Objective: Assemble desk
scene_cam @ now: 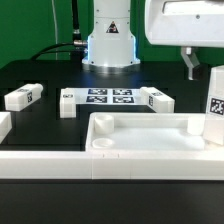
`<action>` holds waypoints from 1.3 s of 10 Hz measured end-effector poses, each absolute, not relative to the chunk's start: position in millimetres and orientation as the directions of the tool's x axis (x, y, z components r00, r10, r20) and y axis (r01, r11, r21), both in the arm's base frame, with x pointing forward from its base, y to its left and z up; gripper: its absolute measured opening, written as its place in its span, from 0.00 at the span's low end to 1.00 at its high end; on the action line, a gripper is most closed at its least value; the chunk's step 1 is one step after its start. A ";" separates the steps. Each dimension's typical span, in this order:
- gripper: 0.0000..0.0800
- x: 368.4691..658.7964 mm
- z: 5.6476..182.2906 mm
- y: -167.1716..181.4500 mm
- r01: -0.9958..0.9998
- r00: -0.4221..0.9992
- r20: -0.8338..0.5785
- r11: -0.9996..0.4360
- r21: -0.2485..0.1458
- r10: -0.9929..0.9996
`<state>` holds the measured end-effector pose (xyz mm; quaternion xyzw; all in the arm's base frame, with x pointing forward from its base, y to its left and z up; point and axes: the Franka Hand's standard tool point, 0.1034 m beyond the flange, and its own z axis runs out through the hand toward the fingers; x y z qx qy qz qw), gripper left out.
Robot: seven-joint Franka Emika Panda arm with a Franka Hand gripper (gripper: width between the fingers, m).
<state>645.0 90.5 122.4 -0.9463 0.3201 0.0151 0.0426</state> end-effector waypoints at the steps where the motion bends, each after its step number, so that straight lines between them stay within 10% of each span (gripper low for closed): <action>1: 0.77 644.0 123.4 92.8 -0.507 0.862 -0.053 -0.860 -0.061 -0.505; 13: 0.81 644.9 120.0 99.7 0.404 0.915 0.023 -0.914 -0.036 0.403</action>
Offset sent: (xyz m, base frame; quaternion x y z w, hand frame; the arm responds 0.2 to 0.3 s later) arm 0.0040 0.0011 0.0028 0.0038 -0.0098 -0.2635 0.9646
